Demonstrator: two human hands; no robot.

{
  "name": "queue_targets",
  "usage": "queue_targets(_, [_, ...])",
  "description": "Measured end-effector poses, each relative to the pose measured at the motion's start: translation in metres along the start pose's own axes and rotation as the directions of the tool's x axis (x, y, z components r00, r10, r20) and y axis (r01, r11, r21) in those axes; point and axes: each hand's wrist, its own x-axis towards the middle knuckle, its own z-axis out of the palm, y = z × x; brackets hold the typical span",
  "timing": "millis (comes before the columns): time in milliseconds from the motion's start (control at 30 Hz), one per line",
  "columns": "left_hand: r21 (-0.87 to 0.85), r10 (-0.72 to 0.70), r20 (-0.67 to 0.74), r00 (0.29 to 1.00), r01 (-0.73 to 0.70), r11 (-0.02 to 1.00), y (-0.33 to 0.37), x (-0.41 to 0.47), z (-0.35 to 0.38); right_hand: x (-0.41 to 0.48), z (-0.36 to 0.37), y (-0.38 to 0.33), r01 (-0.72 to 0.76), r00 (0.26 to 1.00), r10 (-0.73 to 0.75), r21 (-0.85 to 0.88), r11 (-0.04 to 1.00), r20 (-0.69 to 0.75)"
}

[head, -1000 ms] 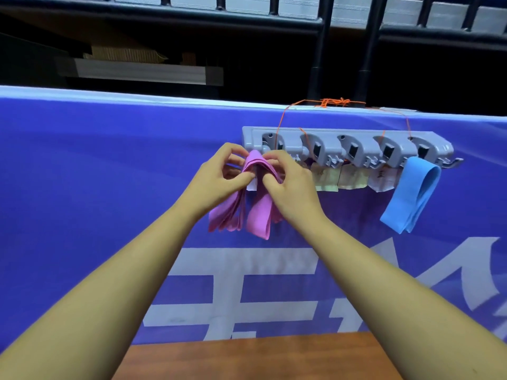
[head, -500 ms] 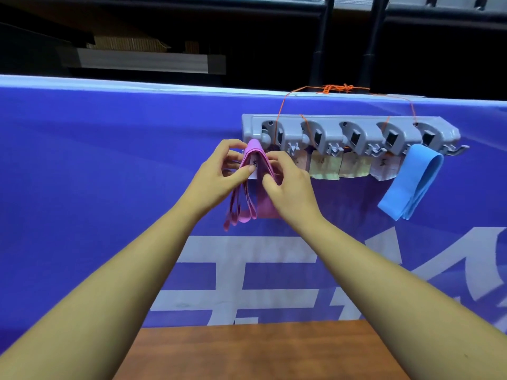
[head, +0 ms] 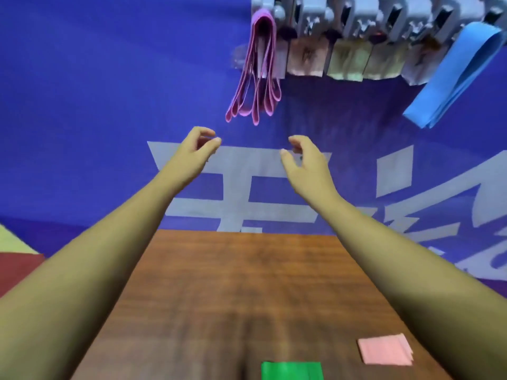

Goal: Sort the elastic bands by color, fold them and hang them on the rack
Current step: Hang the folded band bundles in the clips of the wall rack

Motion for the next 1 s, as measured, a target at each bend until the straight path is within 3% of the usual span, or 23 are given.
queue_targets(167, [0.114,-0.223,0.106,0.969,0.211,0.971,-0.093,-0.052,0.038,-0.075,0.043,0.082,-0.166,0.962,0.194,-0.150,0.975,0.192])
queue_targets(300, [0.230,-0.312,0.239,0.920,0.259,0.938,-0.152,-0.102,0.082,-0.147,0.058,0.138,-0.228,0.903,0.300,-0.247,0.942,0.308])
queue_targets(567, [0.310,-0.412,0.550,0.726,0.280,0.908,-0.229,-0.191,0.173,-0.270,0.057,0.214,-0.363,0.684,0.558,-0.444,0.819,0.469])
queue_targets(767, [0.340,-0.440,0.673,0.595,0.279,0.898,-0.271,-0.244,0.217,-0.333,0.078,0.247,-0.316,0.568,0.589,-0.508,0.801,0.575])
queue_targets(1000, [0.377,-0.405,0.714,0.571,0.173,0.910,-0.305,-0.277,0.247,-0.361,0.114,0.258,-0.273,0.578,0.580,-0.533,0.801,0.575])
